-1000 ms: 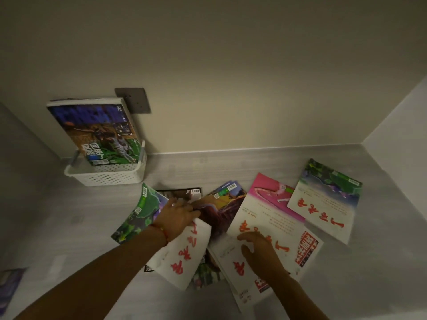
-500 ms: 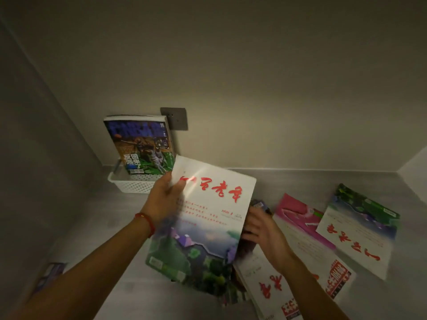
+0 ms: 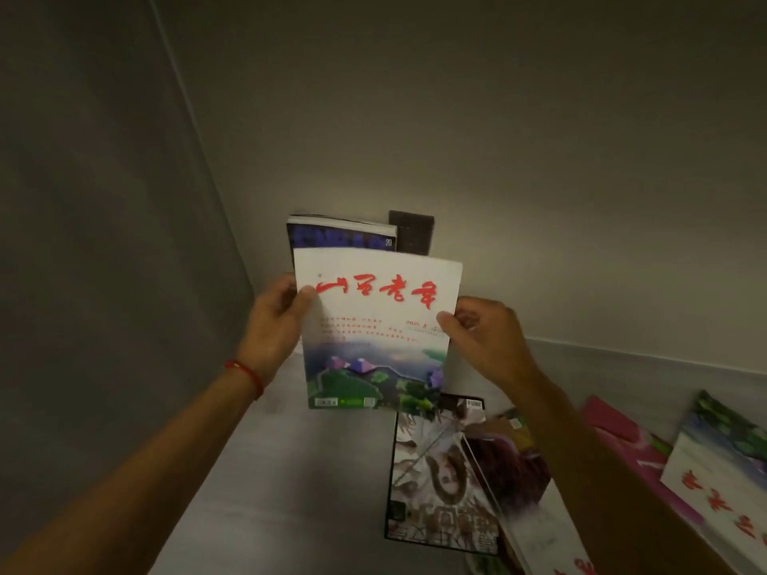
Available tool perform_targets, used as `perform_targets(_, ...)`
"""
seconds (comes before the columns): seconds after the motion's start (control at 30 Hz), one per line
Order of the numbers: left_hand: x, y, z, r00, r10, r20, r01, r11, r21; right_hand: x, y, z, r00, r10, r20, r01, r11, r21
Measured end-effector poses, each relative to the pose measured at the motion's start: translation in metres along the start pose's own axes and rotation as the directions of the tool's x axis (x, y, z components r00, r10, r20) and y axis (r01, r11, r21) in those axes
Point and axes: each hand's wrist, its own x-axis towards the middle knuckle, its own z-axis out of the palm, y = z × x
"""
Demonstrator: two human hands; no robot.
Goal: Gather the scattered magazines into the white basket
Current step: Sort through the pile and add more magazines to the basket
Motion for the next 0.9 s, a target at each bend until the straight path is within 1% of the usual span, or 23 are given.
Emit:
perform_targets(0.07, 0.025, 0.005, -0.023, 0.995, 0.072, -0.062, -0.066, 0.993, 0.093, 0.026, -0.023, 0.008, 0.997, -0.063, -0.033, 0.061, 0.997, -0.052)
perform_targets(0.13, 0.05, 0.005, -0.043, 0.989, 0.115, -0.097, -0.098, 0.983, 0.158, 0.05, -0.04, 0.019, 0.992, -0.107, -0.072, 0.099, 0.989, -0.113)
perform_targets(0.3, 0.093, -0.007, -0.065, 0.991, 0.099, -0.09, -0.087, 0.988, 0.127, 0.096, -0.05, 0.055, 0.991, -0.04, -0.129, 0.025, 0.993, -0.118)
perform_targets(0.4, 0.109, -0.021, -0.065, 0.994, 0.049, -0.095, -0.042, 0.996, 0.081, 0.113, -0.042, 0.072, 0.994, 0.014, -0.111, -0.027, 0.993, -0.113)
perform_targets(0.57, 0.133, -0.055, -0.061, 0.997, -0.023, -0.078, 0.029, 0.997, 0.077, 0.124, -0.024, 0.096, 0.995, 0.057, -0.081, -0.069, 0.987, -0.146)
perform_targets(0.67, 0.144, -0.076, -0.059, 0.995, -0.073, -0.074, 0.079, 0.994, 0.072, 0.126, -0.015, 0.108, 0.991, 0.125, -0.049, -0.131, 0.98, -0.148)
perform_targets(0.8, 0.156, -0.101, -0.053, 0.986, -0.15, -0.077, 0.155, 0.986, 0.065, 0.126, -0.001, 0.126, 0.98, 0.199, -0.018, -0.198, 0.957, -0.211)
perform_targets(0.9, 0.163, -0.109, -0.043, 0.979, -0.18, -0.093, 0.185, 0.981, 0.053, 0.127, 0.004, 0.135, 0.95, 0.314, -0.006, -0.312, 0.944, -0.109)
